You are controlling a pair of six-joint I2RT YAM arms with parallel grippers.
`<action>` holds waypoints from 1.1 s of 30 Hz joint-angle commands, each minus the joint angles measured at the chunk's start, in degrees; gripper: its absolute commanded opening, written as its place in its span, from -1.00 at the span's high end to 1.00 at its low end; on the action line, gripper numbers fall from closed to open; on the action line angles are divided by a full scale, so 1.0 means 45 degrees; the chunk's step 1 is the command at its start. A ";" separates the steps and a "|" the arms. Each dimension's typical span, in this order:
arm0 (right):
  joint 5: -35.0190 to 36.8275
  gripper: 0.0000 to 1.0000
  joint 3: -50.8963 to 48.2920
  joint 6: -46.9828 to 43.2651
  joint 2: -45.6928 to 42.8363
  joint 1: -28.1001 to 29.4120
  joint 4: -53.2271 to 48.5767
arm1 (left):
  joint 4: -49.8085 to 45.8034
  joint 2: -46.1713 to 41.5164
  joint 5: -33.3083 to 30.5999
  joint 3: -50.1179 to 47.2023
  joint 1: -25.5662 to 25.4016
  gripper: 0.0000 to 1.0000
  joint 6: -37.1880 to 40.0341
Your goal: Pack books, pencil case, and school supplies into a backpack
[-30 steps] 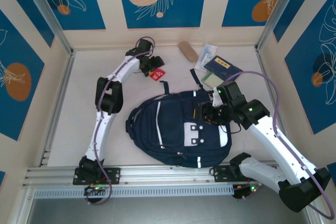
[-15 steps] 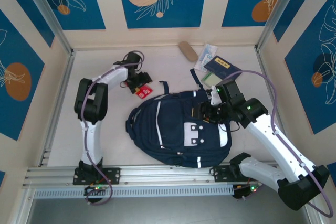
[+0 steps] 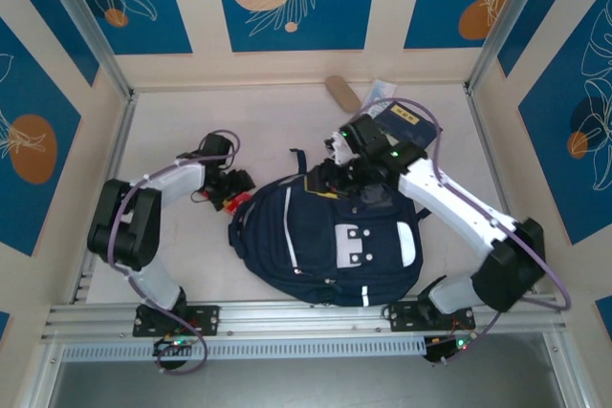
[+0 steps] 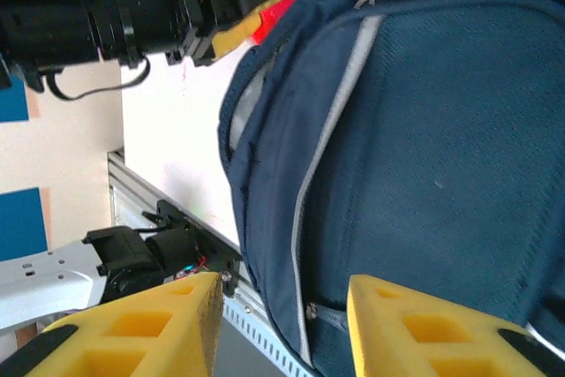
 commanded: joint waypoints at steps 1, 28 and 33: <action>-0.0531 0.15 0.1466 -0.0265 0.1323 0.0621 0.0215 | -0.2265 -0.0556 -0.0691 -0.1576 0.0607 -0.45 0.0186; 0.1731 0.45 0.2169 -0.2637 0.7091 0.4834 -0.0963 | -0.2208 -0.1915 -0.0189 -0.3369 0.1749 -0.45 0.0065; 0.4693 0.43 0.1791 -0.1593 0.6902 0.3420 -0.0758 | -0.1920 -0.2036 0.0316 -0.3727 0.1716 -0.44 -0.0137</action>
